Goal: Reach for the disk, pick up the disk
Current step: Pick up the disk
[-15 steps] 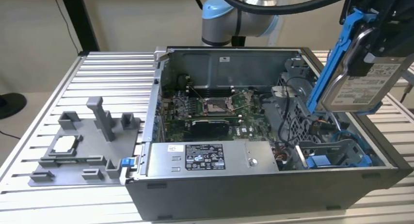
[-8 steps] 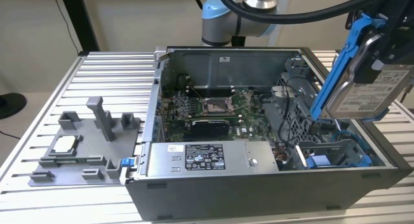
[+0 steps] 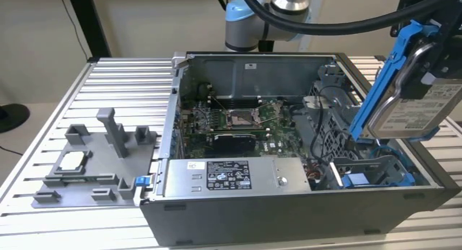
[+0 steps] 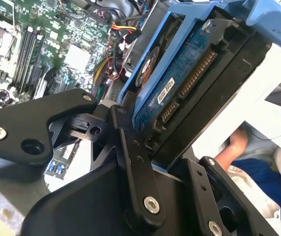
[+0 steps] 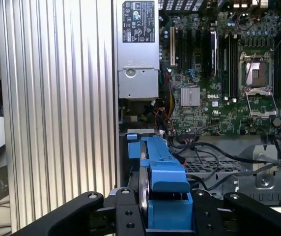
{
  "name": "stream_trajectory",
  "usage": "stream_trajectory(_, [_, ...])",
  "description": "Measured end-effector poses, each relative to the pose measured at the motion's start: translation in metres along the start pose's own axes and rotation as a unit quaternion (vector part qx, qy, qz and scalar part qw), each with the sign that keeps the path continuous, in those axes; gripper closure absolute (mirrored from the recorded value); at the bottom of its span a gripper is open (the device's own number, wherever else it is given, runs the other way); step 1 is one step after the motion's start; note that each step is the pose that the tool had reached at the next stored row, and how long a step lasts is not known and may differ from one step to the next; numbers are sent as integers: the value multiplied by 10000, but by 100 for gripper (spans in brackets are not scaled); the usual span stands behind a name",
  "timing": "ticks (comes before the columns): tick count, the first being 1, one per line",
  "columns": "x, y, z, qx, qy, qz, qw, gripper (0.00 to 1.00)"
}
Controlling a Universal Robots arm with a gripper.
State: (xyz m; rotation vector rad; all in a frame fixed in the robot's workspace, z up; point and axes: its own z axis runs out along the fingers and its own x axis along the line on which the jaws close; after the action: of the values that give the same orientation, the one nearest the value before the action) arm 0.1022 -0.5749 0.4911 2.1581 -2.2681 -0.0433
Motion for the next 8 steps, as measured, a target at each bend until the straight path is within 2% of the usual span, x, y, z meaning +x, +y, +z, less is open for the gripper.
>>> stream_trajectory(8, [0,0,0,0,0,-1,10000,100])
